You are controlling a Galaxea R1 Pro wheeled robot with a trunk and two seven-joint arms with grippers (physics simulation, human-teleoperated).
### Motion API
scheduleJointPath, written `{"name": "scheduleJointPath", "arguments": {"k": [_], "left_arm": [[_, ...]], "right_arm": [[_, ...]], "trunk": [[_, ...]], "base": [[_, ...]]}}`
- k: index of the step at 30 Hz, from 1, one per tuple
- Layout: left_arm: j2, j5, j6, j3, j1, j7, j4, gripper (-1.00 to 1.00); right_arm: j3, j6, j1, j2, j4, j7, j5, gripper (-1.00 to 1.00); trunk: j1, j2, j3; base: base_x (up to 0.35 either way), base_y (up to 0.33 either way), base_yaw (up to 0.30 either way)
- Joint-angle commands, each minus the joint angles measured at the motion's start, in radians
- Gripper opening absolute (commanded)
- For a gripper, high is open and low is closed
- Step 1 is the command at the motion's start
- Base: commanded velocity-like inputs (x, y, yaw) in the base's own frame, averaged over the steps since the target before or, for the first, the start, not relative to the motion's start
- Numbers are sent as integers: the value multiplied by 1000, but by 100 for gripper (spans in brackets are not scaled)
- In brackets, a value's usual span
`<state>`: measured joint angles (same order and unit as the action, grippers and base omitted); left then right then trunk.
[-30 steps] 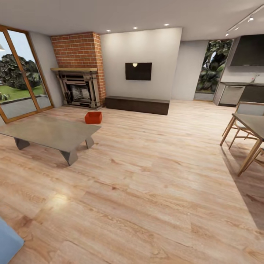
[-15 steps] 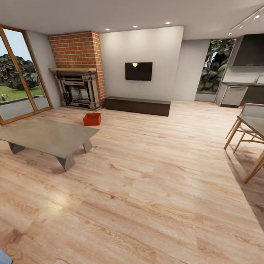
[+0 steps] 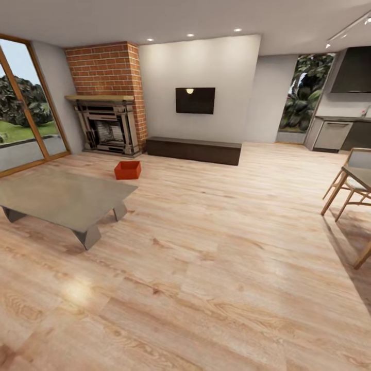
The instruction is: Move the two storage containers from the living room to the garage. In the garage, place one container on the floor and stack the other container on top of it (either order is fine).
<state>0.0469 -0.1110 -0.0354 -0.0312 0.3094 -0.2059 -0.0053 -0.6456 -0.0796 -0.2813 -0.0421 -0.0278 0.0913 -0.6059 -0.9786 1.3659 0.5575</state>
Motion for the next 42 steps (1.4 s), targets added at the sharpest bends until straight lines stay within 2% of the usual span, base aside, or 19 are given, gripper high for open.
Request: {"name": "scheduleJointPath", "arguments": {"k": [1,34,42], "left_arm": [[0,-10,-3,-4,0,-3,-1,100],[-4,-12,-9,-4,0,-3,1,100],[-8,-14,-8,-4,0,40,1,100]], "right_arm": [[-8,-5,-1,-1,-3,1,-8,100],[-8,-5,-1,-2,-3,1,-10,100],[-8,-5,-1,-1,-3,1,-14,100]], "trunk": [[-1,0,1],[-1,0,1],[-1,0,1]], "base": [[324,0,0],[324,0,0],[324,0,0]]}}
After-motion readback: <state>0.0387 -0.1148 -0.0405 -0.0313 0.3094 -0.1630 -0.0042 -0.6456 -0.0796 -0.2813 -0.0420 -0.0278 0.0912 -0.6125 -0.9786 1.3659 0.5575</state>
